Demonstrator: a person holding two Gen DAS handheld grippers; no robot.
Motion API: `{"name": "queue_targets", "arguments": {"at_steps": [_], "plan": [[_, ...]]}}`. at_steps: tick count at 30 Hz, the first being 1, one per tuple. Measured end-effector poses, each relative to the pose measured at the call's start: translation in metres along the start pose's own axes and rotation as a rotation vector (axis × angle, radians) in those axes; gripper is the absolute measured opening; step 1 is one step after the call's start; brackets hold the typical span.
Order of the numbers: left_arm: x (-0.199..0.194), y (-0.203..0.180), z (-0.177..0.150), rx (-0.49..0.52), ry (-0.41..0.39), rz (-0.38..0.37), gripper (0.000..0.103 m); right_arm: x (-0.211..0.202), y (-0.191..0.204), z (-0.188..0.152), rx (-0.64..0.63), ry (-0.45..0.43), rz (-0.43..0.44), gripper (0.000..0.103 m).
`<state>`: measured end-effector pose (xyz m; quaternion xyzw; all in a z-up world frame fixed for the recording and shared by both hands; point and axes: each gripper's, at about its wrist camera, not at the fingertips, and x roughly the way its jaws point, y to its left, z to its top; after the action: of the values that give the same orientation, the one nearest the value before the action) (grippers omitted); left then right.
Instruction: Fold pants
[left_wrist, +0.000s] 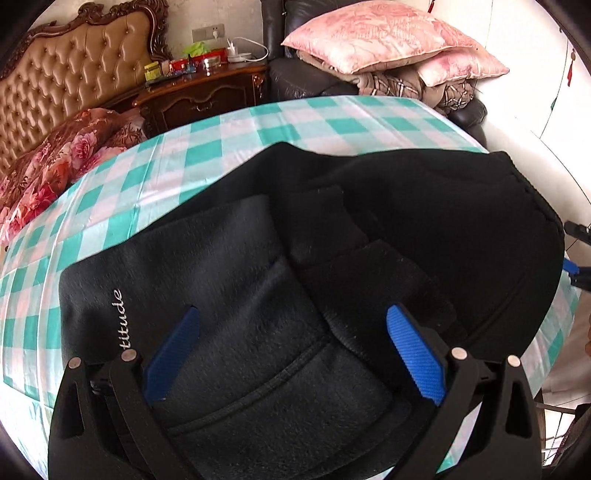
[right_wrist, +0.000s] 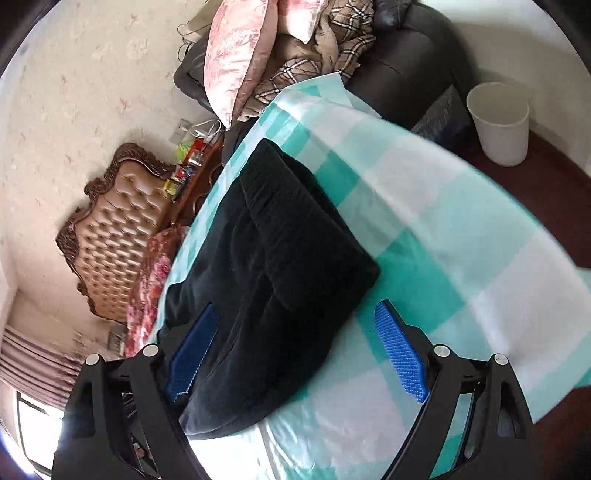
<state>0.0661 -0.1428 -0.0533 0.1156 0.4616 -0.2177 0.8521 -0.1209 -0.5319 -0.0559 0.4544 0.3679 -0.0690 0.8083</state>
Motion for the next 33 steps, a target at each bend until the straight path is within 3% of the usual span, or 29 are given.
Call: {"name": "queue_targets", "arguments": {"at_steps": [3, 6, 12, 13, 15, 18, 24, 28, 29, 31, 33], "plan": [[0.004, 0.001, -0.002, -0.003, 0.012, -0.005, 0.101, 0.007, 0.012, 0.003, -0.047, 0.037, -0.063, 0.088], [0.007, 0.001, -0.003, -0.007, 0.018, -0.012, 0.101, 0.015, 0.018, 0.003, -0.043, 0.068, -0.069, 0.091], [0.01, 0.004, -0.004, -0.026, 0.025, -0.033, 0.101, 0.016, 0.007, 0.011, 0.032, 0.035, 0.007, 0.091], [0.01, 0.005, -0.003, -0.029, 0.025, -0.035, 0.101, 0.017, 0.009, 0.011, 0.019, 0.032, -0.008, 0.088], [0.01, 0.005, -0.003, -0.026, 0.024, -0.032, 0.101, 0.015, 0.009, 0.01, 0.012, 0.015, -0.072, 0.058], [0.012, 0.006, -0.003, -0.028, 0.025, -0.035, 0.101, 0.011, -0.009, 0.008, 0.089, -0.003, -0.003, 0.045], [0.018, 0.011, -0.004, -0.061, 0.036, -0.074, 0.102, -0.003, 0.003, 0.0, 0.022, -0.083, 0.025, 0.033], [0.019, 0.014, -0.005, -0.068, 0.039, -0.088, 0.102, 0.001, -0.005, -0.001, 0.051, -0.055, 0.012, 0.036], [0.019, 0.013, -0.005, -0.065, 0.038, -0.087, 0.102, 0.003, -0.006, 0.0, 0.045, -0.036, -0.005, 0.044], [0.019, 0.013, -0.005, -0.063, 0.037, -0.086, 0.102, 0.003, -0.007, 0.0, 0.06, -0.011, -0.03, 0.052], [0.019, 0.012, -0.005, -0.063, 0.04, -0.085, 0.102, -0.001, -0.003, 0.003, 0.043, -0.007, -0.051, 0.07]]}}
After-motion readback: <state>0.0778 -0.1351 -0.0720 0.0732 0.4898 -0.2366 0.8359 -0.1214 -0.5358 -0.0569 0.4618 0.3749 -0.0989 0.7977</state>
